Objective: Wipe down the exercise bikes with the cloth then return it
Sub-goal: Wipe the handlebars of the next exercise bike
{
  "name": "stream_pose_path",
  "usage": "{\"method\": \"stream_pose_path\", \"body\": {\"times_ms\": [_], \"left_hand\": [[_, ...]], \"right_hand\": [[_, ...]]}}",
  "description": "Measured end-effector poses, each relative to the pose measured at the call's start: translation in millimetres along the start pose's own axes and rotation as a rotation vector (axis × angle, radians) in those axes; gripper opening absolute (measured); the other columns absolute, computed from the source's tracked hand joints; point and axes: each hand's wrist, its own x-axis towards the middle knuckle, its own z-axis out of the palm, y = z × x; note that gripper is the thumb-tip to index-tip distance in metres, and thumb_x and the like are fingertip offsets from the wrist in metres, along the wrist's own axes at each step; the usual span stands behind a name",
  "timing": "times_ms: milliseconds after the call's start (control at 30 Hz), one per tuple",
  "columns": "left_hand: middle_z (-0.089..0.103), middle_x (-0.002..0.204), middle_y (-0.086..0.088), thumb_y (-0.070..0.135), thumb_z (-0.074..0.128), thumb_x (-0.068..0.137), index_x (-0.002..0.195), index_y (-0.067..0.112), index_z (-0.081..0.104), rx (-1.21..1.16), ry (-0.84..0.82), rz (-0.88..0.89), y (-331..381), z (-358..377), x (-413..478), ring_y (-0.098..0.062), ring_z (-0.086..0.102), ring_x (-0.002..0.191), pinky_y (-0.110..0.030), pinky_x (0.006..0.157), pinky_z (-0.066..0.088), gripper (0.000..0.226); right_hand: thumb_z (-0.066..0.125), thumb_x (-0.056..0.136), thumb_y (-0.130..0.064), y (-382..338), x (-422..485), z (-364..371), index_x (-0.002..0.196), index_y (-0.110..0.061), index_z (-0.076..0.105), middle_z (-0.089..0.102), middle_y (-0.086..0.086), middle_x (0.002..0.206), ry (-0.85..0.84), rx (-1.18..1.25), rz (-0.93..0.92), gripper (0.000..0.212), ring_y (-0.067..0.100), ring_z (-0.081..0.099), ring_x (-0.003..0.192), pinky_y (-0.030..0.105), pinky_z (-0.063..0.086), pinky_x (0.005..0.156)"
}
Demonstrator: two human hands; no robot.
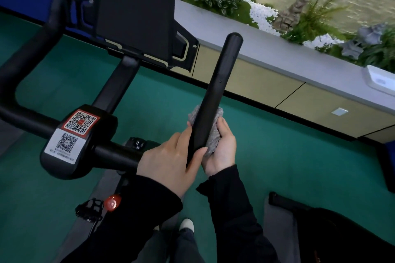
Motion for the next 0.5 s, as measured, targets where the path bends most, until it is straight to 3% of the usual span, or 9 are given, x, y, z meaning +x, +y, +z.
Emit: {"method": "stream_pose_path", "body": {"times_ms": [67, 167, 233, 333, 400, 500], "left_hand": [[0.066, 0.072, 0.001, 0.049, 0.039, 0.087, 0.111, 0.011, 0.065, -0.007, -0.013, -0.001, 1, -1, 0, -0.02, 0.06, 0.049, -0.024, 0.038, 0.039, 0.053], [0.066, 0.073, 0.001, 0.05, 0.036, 0.087, 0.112, 0.01, 0.065, -0.022, -0.037, -0.008, 1, -3, -1, -0.02, 0.061, 0.05, -0.026, 0.038, 0.041, 0.055], [0.067, 0.073, 0.001, 0.051, 0.035, 0.088, 0.112, 0.011, 0.065, -0.016, -0.04, -0.004, 0, -4, 0, -0.02, 0.062, 0.05, -0.027, 0.038, 0.042, 0.056], [0.066, 0.073, 0.001, 0.051, 0.035, 0.088, 0.111, 0.011, 0.065, -0.013, -0.033, 0.013, -2, -4, 1, -0.02, 0.061, 0.049, -0.026, 0.037, 0.04, 0.055], [0.066, 0.072, 0.002, 0.051, 0.036, 0.088, 0.11, 0.011, 0.066, 0.003, -0.025, 0.021, -2, -4, 1, -0.019, 0.061, 0.048, -0.024, 0.037, 0.038, 0.055], [0.066, 0.072, 0.002, 0.05, 0.036, 0.089, 0.112, 0.011, 0.066, 0.024, -0.016, 0.031, -1, -3, 0, -0.018, 0.059, 0.048, -0.024, 0.038, 0.037, 0.054]], "right_hand": [[0.038, 0.102, -0.025, -2, 1, -1, 0.114, -0.007, 0.057, 0.061, 0.022, 0.11, 0.005, -0.013, 0.028, 0.028, 0.029, 0.066, 0.086, 0.034, 0.058, 0.07], [0.038, 0.101, -0.027, 3, -3, -6, 0.127, -0.003, 0.054, 0.057, 0.021, 0.114, 0.015, -0.076, 0.083, 0.038, 0.031, 0.058, 0.1, 0.04, 0.049, 0.089], [0.038, 0.101, -0.027, 4, -4, -6, 0.13, 0.0, 0.052, 0.058, 0.023, 0.113, 0.018, -0.077, 0.101, 0.043, 0.034, 0.058, 0.102, 0.04, 0.05, 0.088], [0.037, 0.102, -0.024, -1, 0, 0, 0.116, -0.003, 0.059, 0.061, 0.02, 0.105, 0.034, -0.095, 0.03, 0.034, 0.031, 0.059, 0.095, 0.037, 0.05, 0.081], [0.038, 0.102, -0.022, 1, 0, 0, 0.1, -0.01, 0.062, 0.064, 0.01, 0.091, 0.041, -0.143, -0.096, 0.027, 0.022, 0.061, 0.082, 0.033, 0.051, 0.073], [0.041, 0.102, -0.02, 14, -6, -3, 0.094, -0.011, 0.059, 0.062, 0.005, 0.084, 0.064, -0.23, -0.304, 0.022, 0.017, 0.058, 0.077, 0.029, 0.05, 0.071]]}}
